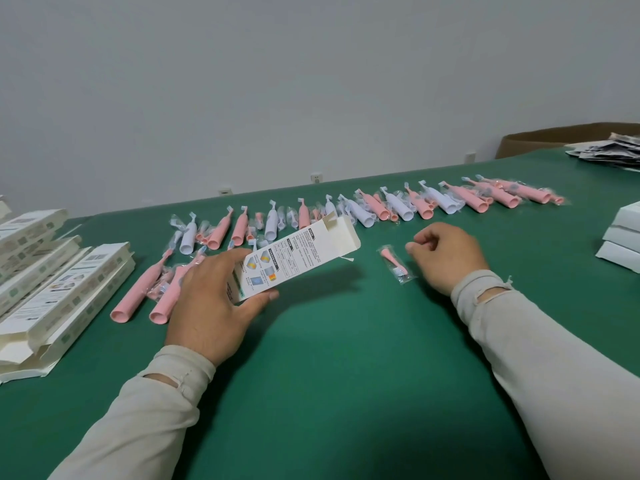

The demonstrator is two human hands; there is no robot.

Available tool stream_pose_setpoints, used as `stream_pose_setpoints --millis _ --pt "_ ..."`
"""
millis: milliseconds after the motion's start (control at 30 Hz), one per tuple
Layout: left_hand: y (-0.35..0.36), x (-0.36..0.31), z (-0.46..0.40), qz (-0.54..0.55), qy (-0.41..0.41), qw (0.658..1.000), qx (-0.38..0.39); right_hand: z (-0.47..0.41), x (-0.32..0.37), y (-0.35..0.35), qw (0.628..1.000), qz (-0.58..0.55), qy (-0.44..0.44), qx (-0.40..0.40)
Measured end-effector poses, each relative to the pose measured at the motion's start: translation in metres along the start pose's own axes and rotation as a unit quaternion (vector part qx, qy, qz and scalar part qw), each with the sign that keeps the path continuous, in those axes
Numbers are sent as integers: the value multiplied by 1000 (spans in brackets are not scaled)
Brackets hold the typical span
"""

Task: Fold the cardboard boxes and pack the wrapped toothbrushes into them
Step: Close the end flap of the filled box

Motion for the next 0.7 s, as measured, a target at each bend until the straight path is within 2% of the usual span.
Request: stream_pose_setpoints --millis 100,200,400,467,533,600,700 --pt "0 0 0 3 -1 1000 2 3 7 10 998 44 -23 43" --pt "0 0 1 2 2 1000 4 7 17 14 984 139 -51 95" --pt "0 3 0 -6 -3 1000 2 9 28 4 953 269 -38 135" --pt "-1 3 0 -10 -1 1000 -5 13 26 0 967 207 -75 127" --pt "-2 3 -1 -18 4 1000 -13 19 28 -6 986 37 -127 105" --pt "-2 4 -1 -28 3 999 -17 27 38 -16 976 -91 -181 84" --pt "-3 5 -2 -45 -3 999 -28 36 53 -22 957 -91 -270 54"
Point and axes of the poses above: each hand's wrist, its own z-axis away from the middle knuckle, its own y-axis out of the palm, x = y × z, the point moved 1 cm from there along -z, towards the middle knuckle, and after that the axes turned 10 degrees about -x, right-handed, at the moved point
